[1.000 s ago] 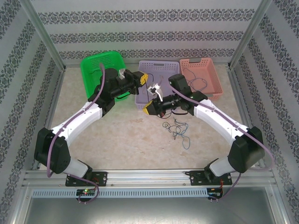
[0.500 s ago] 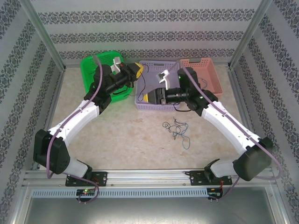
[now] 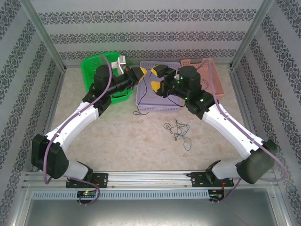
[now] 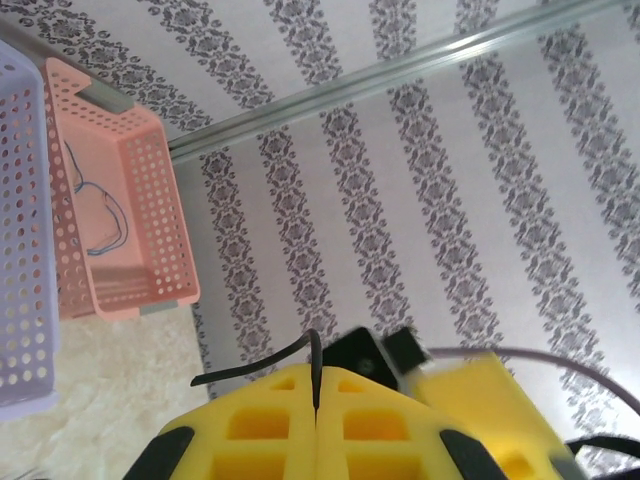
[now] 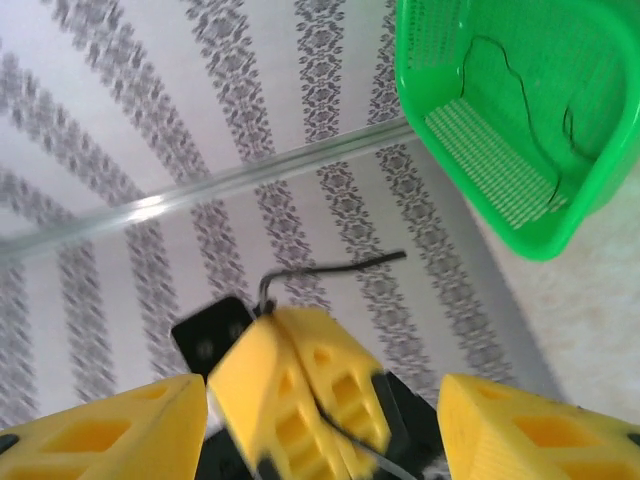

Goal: Untangle the cables

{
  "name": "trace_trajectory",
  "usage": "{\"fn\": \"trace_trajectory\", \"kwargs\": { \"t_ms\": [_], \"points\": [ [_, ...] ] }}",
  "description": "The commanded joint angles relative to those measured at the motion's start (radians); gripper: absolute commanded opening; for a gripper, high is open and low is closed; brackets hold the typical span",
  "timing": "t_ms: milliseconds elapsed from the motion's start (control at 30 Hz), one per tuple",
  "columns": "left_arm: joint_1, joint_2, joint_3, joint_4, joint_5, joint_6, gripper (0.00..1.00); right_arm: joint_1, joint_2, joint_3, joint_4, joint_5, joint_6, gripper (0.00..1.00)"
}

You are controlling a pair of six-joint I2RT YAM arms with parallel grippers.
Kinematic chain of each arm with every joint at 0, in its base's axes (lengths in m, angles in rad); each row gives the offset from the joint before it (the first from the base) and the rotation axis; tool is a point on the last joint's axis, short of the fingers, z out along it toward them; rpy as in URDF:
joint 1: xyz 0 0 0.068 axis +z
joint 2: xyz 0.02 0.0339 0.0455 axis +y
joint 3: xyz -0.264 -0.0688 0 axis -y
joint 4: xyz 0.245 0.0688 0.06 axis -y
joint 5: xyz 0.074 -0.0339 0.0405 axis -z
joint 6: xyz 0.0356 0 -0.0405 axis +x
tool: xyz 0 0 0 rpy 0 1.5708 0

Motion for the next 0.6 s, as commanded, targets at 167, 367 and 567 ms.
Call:
{"fn": "trace_trajectory", "kwargs": {
  "t_ms": [167, 367, 567],
  "points": [
    [-0.051, -0.065, -0.041, -0.033, 0.019, 0.197, 0.0, 0.062, 0.058, 0.013, 0.13, 0.171, 0.426, 0.67],
    [-0.06, -0.093, -0.08, -0.024, 0.032, 0.211, 0.0, 0.03, 0.052, 0.003, 0.133, 0.208, 0.439, 0.63],
    [-0.064, -0.112, -0.086, -0.065, 0.038, 0.231, 0.0, -0.024, 0.056, 0.011, 0.116, 0.16, 0.393, 0.4]
  ]
}}
